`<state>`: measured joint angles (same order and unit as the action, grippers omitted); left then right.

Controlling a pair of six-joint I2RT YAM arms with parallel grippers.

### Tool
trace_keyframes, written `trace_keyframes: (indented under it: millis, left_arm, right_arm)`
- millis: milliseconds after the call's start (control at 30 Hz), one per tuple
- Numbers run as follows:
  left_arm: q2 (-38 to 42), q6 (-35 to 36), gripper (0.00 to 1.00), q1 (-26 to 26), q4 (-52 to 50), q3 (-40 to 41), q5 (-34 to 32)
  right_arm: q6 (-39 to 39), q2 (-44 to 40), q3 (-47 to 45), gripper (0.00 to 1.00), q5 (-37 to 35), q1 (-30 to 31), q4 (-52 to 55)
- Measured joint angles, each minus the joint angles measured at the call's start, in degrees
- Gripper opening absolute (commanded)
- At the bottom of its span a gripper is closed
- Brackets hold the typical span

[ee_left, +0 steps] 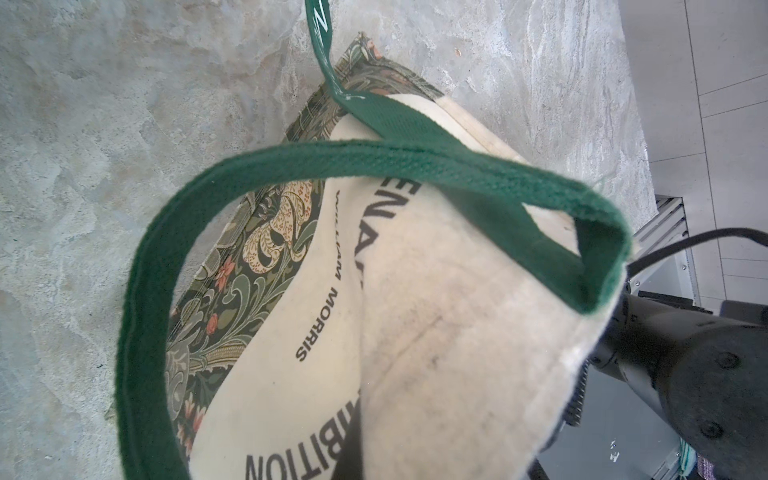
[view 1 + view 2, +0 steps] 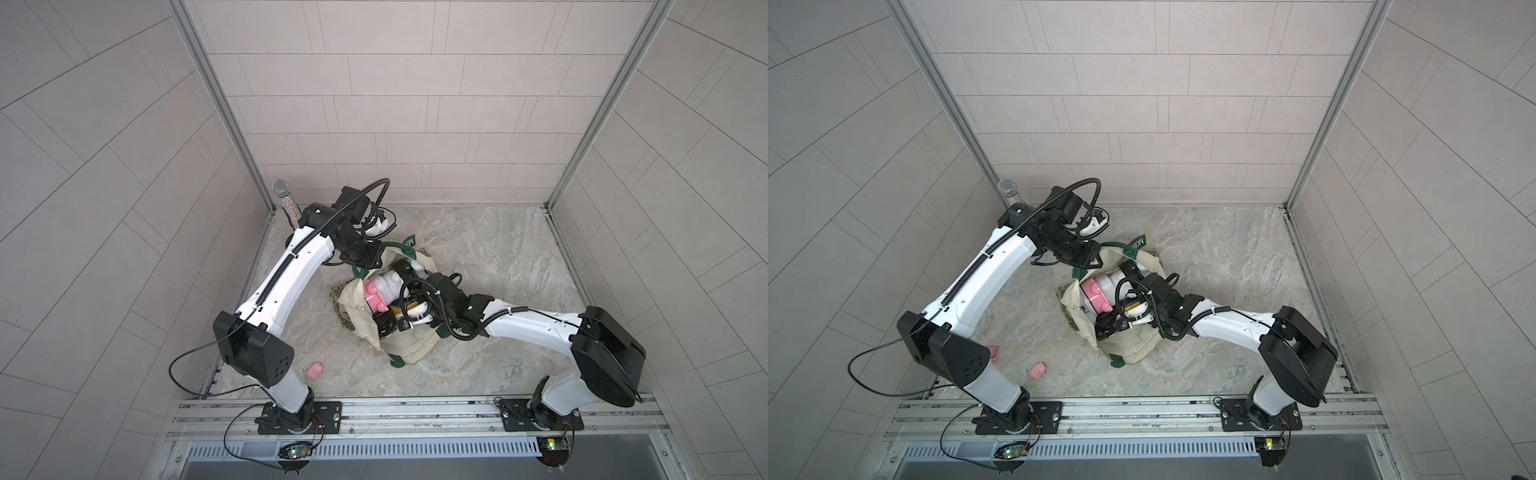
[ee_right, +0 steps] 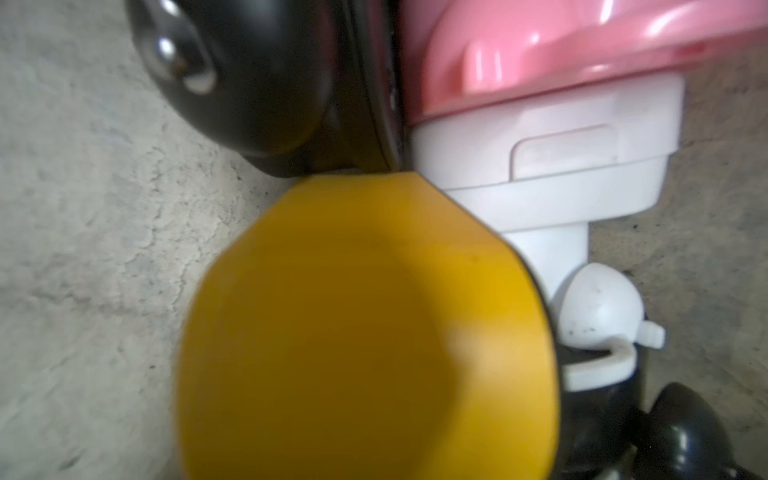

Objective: Take the alarm clock out of the canvas bag
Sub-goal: Pick up the alarm from the canvas bag.

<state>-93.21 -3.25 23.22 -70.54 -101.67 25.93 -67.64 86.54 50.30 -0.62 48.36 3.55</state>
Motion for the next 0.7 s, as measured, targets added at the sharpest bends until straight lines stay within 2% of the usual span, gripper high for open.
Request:
trace_keyframes:
  millis: [700]
  left_arm:
    - [-0.87,-1.51,0.00,-1.33,1.42,0.13,-0.42]
  right_arm:
    - [2.10,-15.91,-1.38,0.22,1.86,3.32,4.15]
